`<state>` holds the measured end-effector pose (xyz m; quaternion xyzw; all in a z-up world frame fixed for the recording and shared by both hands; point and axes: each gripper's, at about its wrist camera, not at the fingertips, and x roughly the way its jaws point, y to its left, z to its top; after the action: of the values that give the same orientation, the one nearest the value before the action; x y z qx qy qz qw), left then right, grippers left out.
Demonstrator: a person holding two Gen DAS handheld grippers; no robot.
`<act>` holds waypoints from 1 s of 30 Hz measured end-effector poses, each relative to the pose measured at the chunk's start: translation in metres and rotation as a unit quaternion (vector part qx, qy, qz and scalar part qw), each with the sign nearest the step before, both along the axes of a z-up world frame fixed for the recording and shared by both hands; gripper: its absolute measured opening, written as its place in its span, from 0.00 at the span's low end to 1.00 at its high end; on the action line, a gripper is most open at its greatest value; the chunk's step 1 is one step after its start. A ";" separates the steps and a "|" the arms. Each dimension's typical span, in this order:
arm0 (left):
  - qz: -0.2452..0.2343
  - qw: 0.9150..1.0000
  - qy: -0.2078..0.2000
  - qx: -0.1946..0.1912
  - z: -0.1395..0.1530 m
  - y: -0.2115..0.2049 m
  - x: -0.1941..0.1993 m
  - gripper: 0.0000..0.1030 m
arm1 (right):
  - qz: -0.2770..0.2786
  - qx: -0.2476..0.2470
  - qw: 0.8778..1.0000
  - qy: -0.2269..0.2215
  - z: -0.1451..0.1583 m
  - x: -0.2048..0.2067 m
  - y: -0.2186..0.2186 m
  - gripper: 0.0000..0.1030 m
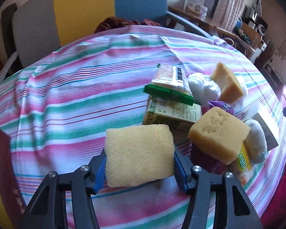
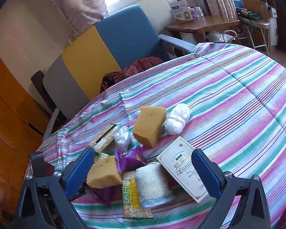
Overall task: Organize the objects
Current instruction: 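Grasp the yellow sponge with the left tool and lift it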
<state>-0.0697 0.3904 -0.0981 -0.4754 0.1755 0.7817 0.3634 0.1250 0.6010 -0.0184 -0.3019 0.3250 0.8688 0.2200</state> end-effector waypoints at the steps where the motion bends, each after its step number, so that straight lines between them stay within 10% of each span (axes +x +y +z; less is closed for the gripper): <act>1: 0.003 1.000 0.002 0.006 0.004 -0.008 0.003 0.57 | -0.001 -0.001 1.000 -0.001 -0.001 0.000 0.001 0.97; 15: 0.026 0.998 0.029 0.039 0.043 -0.083 0.050 0.58 | 0.060 -0.007 0.995 -0.079 -0.024 -0.022 -0.014 0.54; 21: 0.028 0.998 0.030 0.055 0.055 -0.105 0.066 0.58 | -0.045 -0.016 0.997 -0.062 -0.020 0.010 0.024 0.57; 30: 0.022 0.996 0.035 0.075 0.071 -0.130 0.080 0.58 | -0.027 0.031 0.990 -0.139 -0.036 -0.012 0.016 0.77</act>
<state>0.0105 0.2601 -0.0275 -0.4227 0.1184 0.8166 0.3747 0.1131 0.6174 -0.0546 -0.4036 0.2721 0.8221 0.2953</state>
